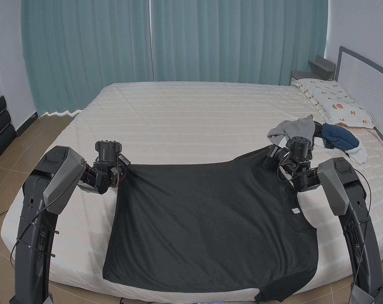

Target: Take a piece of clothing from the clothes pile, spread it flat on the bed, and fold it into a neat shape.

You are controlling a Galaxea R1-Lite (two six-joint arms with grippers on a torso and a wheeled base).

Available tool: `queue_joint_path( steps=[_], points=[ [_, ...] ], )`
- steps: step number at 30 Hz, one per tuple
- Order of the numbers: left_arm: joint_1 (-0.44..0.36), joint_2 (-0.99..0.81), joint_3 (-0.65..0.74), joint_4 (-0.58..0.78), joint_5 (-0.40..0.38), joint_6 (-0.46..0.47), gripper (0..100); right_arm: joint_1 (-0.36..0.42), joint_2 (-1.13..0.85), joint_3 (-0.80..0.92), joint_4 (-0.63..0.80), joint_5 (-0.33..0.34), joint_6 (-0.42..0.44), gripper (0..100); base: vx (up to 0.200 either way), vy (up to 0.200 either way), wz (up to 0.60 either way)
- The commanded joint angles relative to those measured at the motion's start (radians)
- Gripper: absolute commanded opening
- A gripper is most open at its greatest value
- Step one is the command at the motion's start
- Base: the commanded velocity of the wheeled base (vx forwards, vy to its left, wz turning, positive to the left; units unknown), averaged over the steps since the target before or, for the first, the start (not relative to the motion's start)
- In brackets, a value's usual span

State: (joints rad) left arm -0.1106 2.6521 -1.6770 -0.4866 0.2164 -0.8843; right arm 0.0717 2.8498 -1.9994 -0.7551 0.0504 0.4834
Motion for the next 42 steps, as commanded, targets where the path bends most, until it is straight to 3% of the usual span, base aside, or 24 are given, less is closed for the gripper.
queue_joint_path(
  steps=[1,17,18,34,42],
  points=[
    [-0.004,0.008,0.005,-0.003,-0.003,0.001,0,-0.015,-0.043,-0.001,-0.001,0.002,0.003,0,0.000,0.000,0.00],
    [-0.007,0.017,0.003,0.017,-0.008,0.019,0,-0.006,0.026,-0.001,0.008,0.006,-0.002,0,0.000,0.000,0.00],
    [-0.009,0.017,0.003,0.029,-0.011,0.019,100,-0.007,0.031,-0.001,0.008,0.005,-0.002,100,0.000,0.000,0.00],
    [-0.007,-0.026,0.060,0.034,-0.032,0.013,100,-0.023,-0.015,0.002,0.007,-0.057,0.021,100,0.000,0.000,0.00],
    [-0.004,-0.302,0.350,-0.052,-0.088,-0.018,100,-0.052,-0.319,0.470,-0.124,-0.070,0.126,100,0.000,0.000,0.00]
  ],
)
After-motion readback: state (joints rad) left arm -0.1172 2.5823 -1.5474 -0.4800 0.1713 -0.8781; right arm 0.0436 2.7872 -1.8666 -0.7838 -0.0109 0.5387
